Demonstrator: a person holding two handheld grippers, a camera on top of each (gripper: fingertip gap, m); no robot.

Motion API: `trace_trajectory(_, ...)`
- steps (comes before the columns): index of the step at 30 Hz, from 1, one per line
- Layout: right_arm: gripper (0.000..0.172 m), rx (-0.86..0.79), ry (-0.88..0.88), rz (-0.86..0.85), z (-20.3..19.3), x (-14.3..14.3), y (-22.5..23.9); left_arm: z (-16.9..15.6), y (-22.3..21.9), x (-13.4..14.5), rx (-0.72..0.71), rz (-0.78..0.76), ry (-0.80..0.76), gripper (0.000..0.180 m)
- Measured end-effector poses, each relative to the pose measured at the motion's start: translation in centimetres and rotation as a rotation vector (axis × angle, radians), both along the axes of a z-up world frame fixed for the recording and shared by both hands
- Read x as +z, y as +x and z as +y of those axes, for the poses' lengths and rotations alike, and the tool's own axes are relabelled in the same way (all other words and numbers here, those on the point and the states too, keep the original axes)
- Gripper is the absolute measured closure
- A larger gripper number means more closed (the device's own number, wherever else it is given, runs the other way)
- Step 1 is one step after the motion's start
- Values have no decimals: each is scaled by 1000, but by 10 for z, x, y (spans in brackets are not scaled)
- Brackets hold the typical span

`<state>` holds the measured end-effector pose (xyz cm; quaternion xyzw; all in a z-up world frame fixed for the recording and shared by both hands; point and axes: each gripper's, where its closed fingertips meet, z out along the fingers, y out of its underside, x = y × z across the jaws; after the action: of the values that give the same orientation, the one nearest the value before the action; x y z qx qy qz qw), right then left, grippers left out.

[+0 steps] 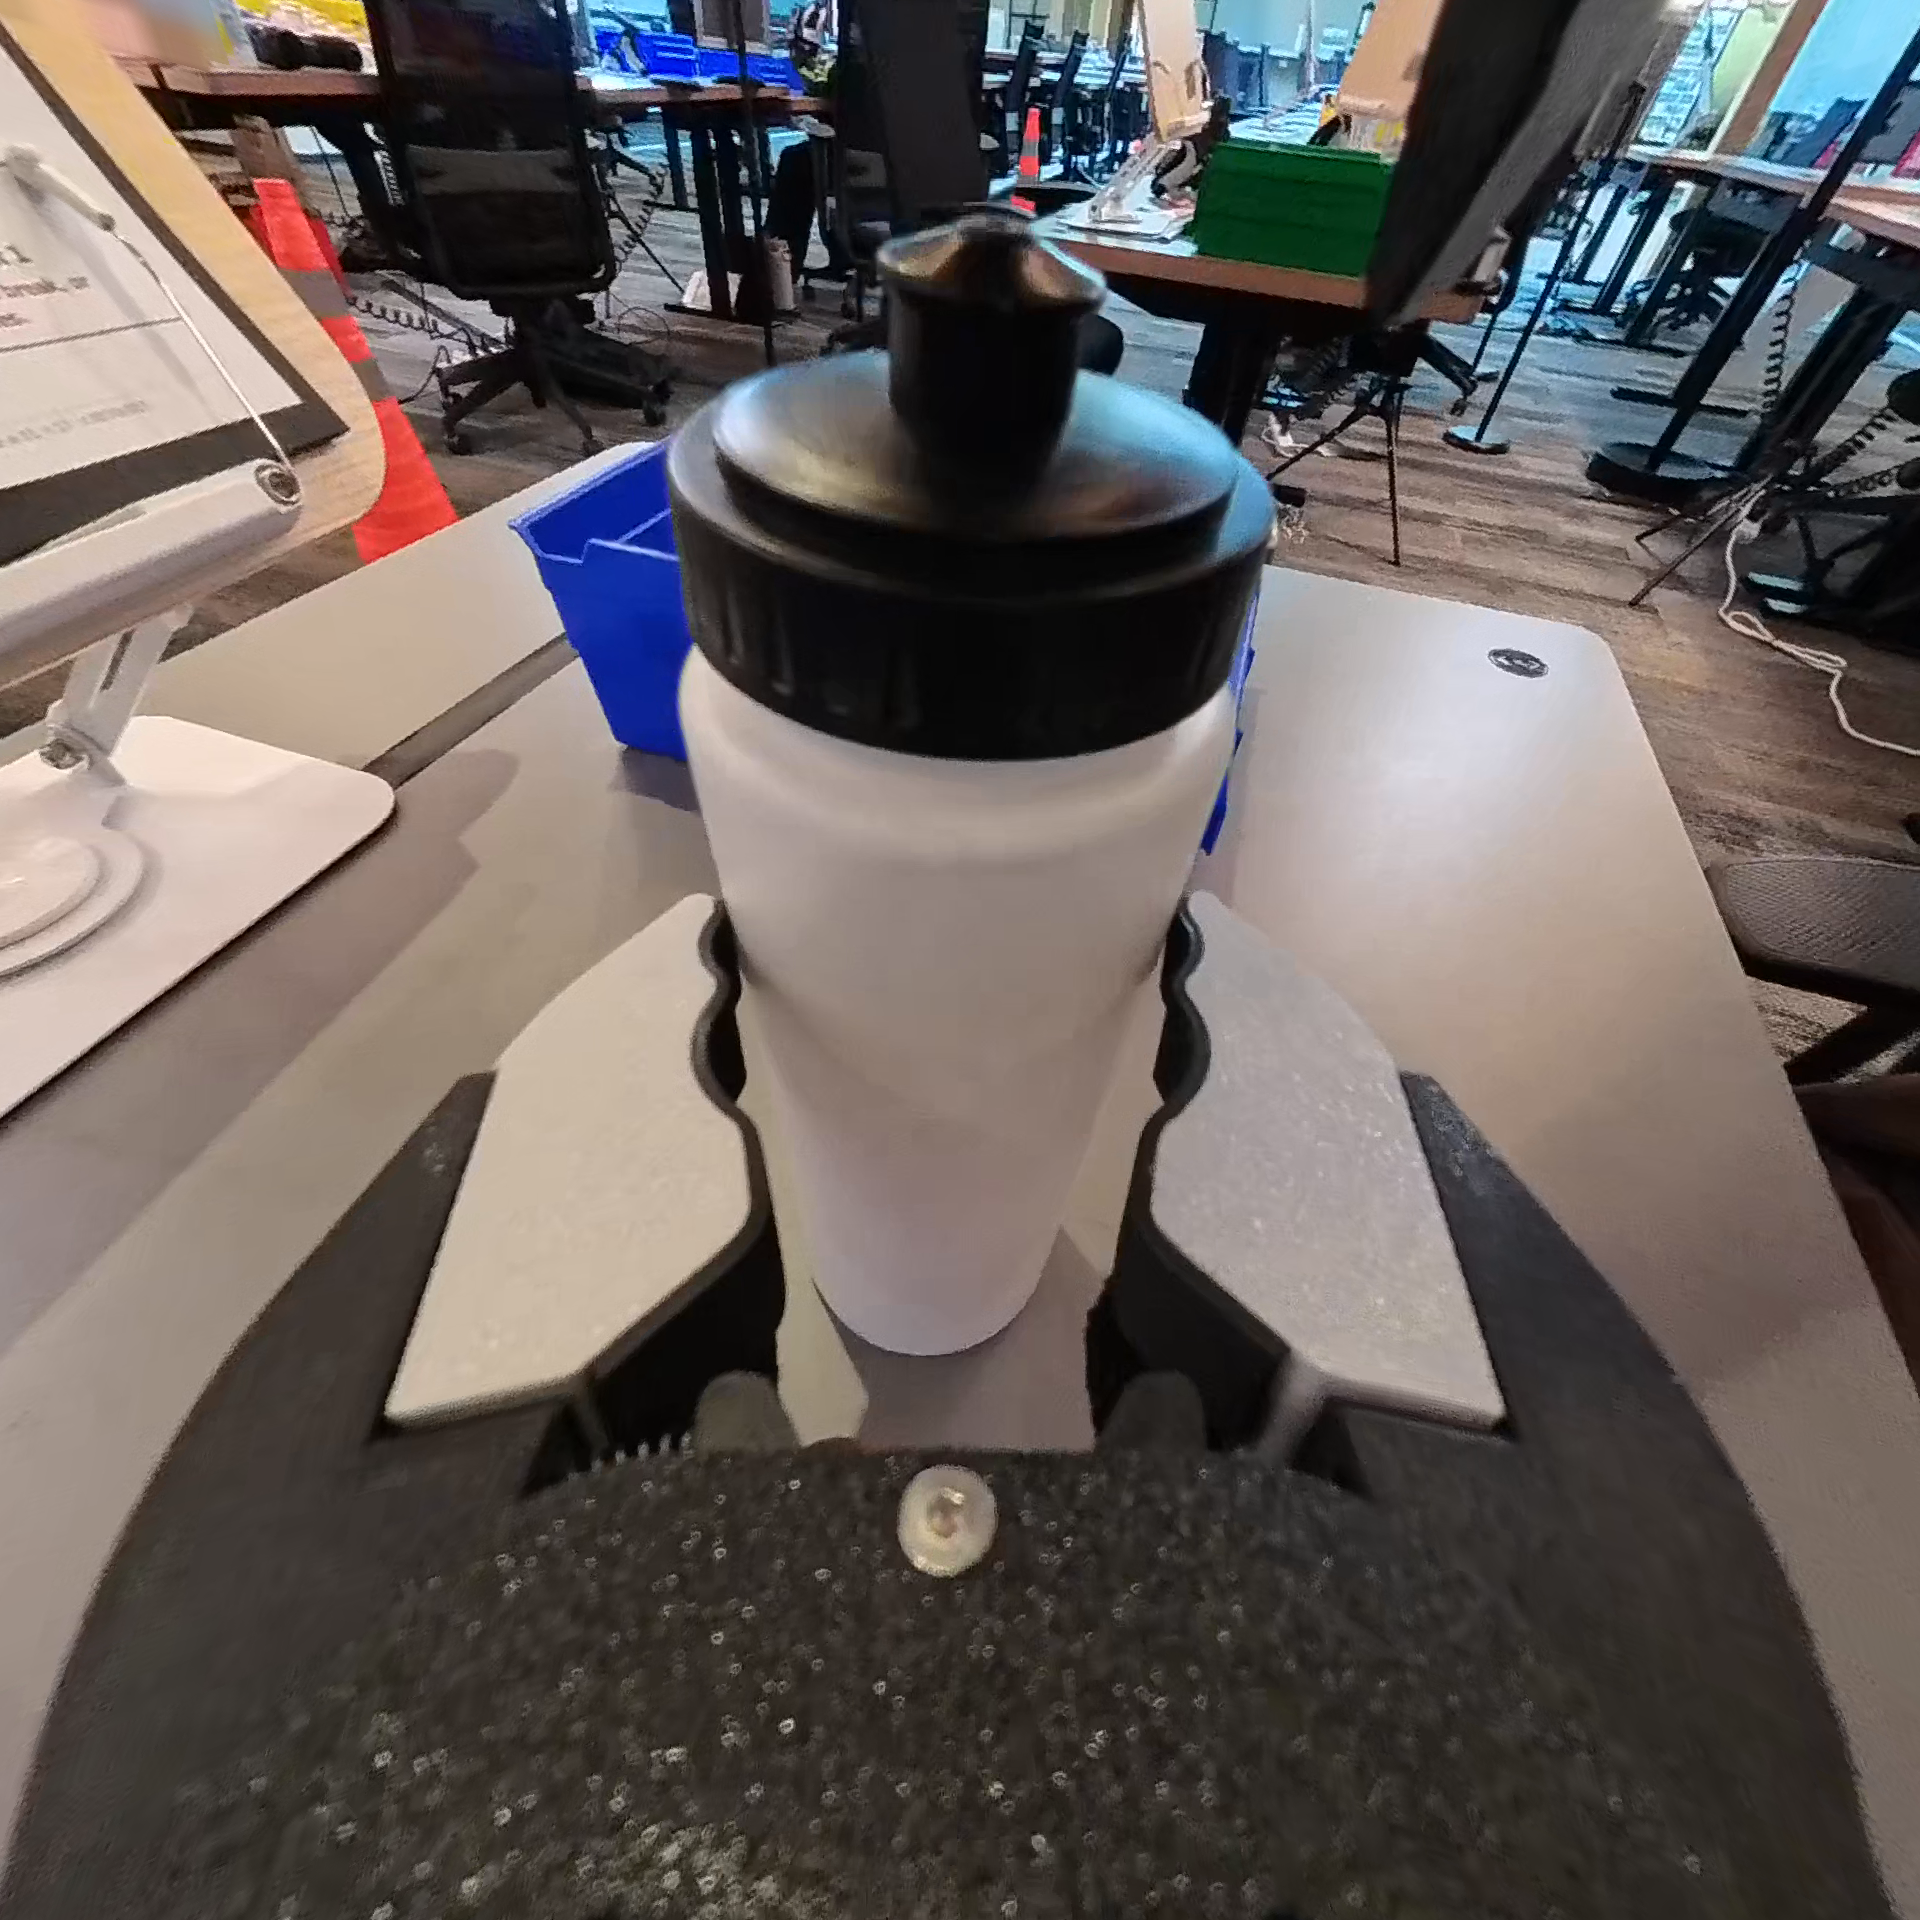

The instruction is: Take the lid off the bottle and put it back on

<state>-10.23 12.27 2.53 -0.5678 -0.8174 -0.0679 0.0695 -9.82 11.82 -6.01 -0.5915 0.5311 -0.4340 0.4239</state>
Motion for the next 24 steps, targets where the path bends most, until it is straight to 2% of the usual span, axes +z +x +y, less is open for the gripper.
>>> trace_trajectory(3, 78, 60, -114, -5, -5, -9, -6, -1, 1, 0, -25, -7, 1, 103)
trace_trajectory(11, 82, 191, -248, -48, 1, -28, -7, -3, 1, 0, -80, -12, -3, 103)
trace_trajectory(14, 93, 257, -273, -59, -1, -30, -6, -4, 1, 0, -99, -10, -4, 103)
trace_trajectory(15, 101, 262, -300, -77, -4, -30, -5, -4, 1, 0, -105, -11, -6, 103)
trace_trajectory(19, 102, 221, -311, -83, -4, -30, -6, -5, 0, 0, -107, -11, 0, 103)
trace_trajectory(24, 102, -48, -313, -47, -4, -30, -10, -3, -3, 0, -51, -7, -3, 103)
